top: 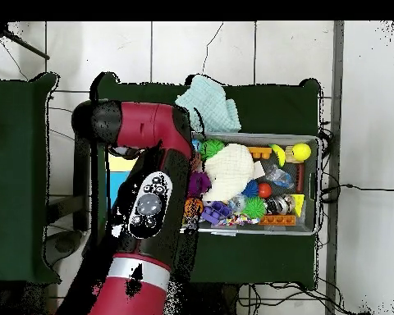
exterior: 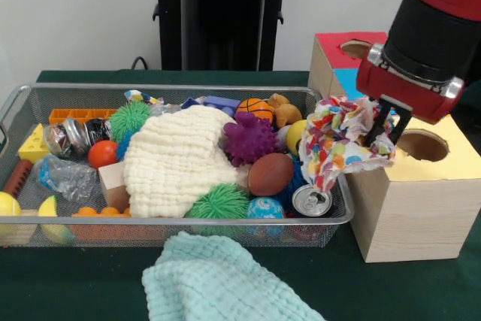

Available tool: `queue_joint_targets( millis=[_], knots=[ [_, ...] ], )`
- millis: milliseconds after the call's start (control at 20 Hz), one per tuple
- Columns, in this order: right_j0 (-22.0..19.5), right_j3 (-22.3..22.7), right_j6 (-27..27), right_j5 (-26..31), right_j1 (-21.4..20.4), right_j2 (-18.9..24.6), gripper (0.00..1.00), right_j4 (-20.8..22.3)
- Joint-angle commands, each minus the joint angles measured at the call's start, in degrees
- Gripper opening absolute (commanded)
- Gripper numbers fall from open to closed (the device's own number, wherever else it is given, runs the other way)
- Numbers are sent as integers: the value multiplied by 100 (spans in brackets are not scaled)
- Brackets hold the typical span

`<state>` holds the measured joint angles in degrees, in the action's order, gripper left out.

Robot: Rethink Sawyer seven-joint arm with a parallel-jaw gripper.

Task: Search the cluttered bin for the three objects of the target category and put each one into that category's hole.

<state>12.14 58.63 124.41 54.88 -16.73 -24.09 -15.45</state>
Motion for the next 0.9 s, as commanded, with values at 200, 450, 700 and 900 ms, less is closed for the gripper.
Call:
queue_joint_targets(
  millis=[200,450,700,900],
  knots=[
    [169,608,2194,493,-32,169,0,-551],
    [464,551,2602,705,8,20,0,-735],
    [726,801,3118,522,43,60,0,-1080],
    [788,935,3157,320,56,133,0,-1175]
  ],
)
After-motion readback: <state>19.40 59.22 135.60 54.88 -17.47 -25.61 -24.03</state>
